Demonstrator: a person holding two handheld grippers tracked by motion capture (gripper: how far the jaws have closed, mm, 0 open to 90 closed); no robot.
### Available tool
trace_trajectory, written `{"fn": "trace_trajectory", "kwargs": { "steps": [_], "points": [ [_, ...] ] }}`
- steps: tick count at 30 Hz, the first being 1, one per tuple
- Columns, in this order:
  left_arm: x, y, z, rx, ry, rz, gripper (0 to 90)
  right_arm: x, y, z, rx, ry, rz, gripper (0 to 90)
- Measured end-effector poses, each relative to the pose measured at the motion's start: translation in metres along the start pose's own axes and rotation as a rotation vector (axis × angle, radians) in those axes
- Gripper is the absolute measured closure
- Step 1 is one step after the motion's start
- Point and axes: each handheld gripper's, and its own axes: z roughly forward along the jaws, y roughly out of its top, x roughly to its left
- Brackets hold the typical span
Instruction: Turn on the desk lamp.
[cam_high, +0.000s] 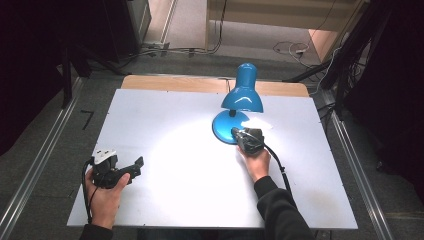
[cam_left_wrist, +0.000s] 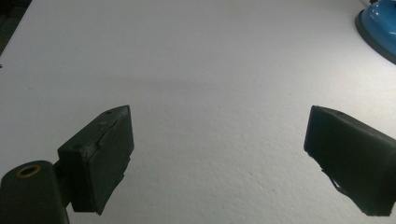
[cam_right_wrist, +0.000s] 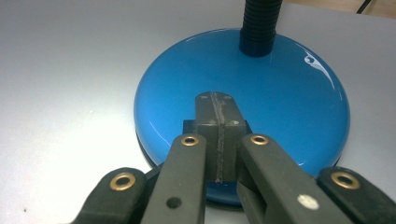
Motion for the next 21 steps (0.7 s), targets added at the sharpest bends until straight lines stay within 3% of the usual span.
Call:
{"fn": "trace_trajectory", "kwargs": {
  "steps": [8,14,19,21],
  "points": [
    [0.001,0.000,0.000,0.000,0.001,-0.002,8.6,-0.005,0.002,-0.009,0.009,0.047,0.010,79.9],
    [0.000,0.000,0.000,-0.003,0.001,-0.004,8.6,-0.008,0.004,-0.019,0.014,0.103,0.005,63.1],
    [0.000,0.000,0.000,-0.006,0.001,-0.006,8.6,-0.011,0.003,-0.024,0.039,0.109,0.012,53.1],
    [0.000,0.000,-0.001,-0.006,0.002,-0.007,8.6,-0.013,0.002,-0.027,0.036,0.096,0.018,40.2]
  ]
}}
